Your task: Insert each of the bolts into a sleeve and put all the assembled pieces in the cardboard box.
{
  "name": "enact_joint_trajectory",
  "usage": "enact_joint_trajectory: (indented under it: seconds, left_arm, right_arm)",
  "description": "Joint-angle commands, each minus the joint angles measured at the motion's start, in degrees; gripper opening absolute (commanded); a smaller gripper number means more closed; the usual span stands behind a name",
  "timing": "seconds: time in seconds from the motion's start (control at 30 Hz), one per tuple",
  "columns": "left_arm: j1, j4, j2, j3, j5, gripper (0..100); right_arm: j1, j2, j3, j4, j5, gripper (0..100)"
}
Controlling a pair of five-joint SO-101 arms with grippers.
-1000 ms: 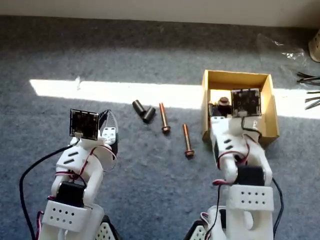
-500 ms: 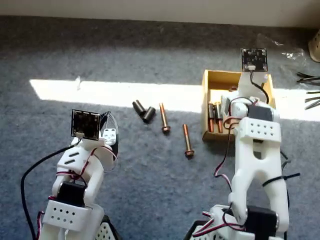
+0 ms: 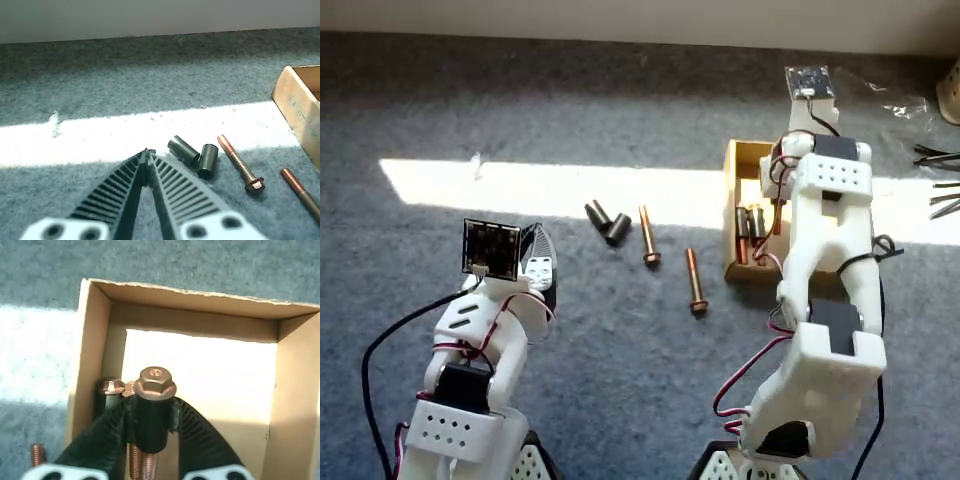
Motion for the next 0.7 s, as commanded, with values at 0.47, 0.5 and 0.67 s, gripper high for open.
enact_joint_trajectory:
  seconds: [0.47, 0.5, 0.67]
  left_arm:
    - [-0.6, -8.4, -0.7, 4.2, -10.1, 1]
    - [-0.6, -10.2, -0.7, 5.1, -10.2, 1]
    - [-0.6, -12.2, -0.7, 6.5, -10.2, 1]
  right_arm:
    - [5.1, 16.2, -18.8, 9.7, 0.9, 0.6]
    - [4.8, 16.4, -18.8, 10.6, 1.3, 0.6]
    - [3.0, 16.5, -18.8, 12.5, 5.2, 0.6]
